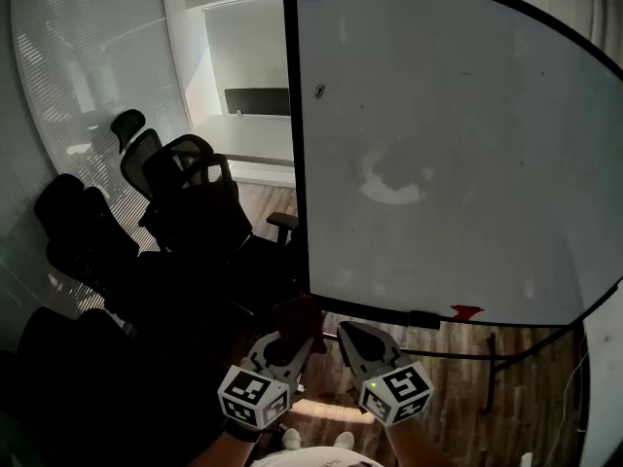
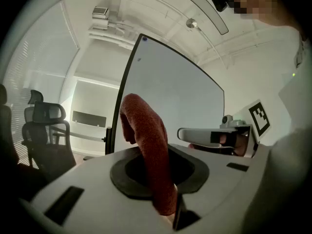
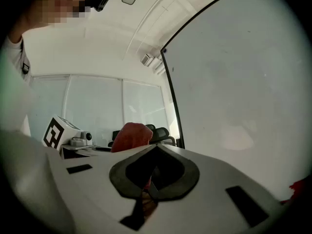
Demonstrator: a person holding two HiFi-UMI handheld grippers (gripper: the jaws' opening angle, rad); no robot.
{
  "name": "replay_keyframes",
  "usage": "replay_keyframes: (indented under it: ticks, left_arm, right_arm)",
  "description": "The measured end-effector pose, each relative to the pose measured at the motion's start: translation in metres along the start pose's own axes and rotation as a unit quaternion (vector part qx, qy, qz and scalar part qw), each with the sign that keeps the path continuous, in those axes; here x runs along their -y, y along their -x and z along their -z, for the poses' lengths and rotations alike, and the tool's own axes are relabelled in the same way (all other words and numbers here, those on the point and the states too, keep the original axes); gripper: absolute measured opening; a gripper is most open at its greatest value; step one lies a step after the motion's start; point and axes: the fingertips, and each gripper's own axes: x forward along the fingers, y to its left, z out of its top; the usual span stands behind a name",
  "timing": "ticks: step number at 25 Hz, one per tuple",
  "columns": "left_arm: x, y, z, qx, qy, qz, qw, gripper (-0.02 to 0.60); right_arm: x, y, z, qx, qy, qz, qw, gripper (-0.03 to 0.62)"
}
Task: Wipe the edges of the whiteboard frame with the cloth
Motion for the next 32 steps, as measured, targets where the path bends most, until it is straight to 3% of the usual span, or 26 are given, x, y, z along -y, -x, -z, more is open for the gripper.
replay_keyframes:
  ticks: [15, 26, 32]
  left_arm:
    - [0.000, -0.002, 0.002, -0.002, -0.003, -0.012, 0.9999, 0.072]
    - [-0.040, -0.017, -0.012, 0.002, 0.004, -0.084, 0.9964, 0.072]
    - [-0.046, -0.028, -0.016, -0.001, 0.008, -0.127, 0.9919, 0.072]
  right_arm:
    - [0.002, 0.007, -0.001, 0.011, -0.030, -0.018, 0.999, 0.005]
    - [0.017, 0.039, -0.001, 0.023, -0.055, -0.036, 0.998, 0.005]
    - [0.028, 0.052, -0.013, 0.034, -0.051, -0.066, 0.996, 0.005]
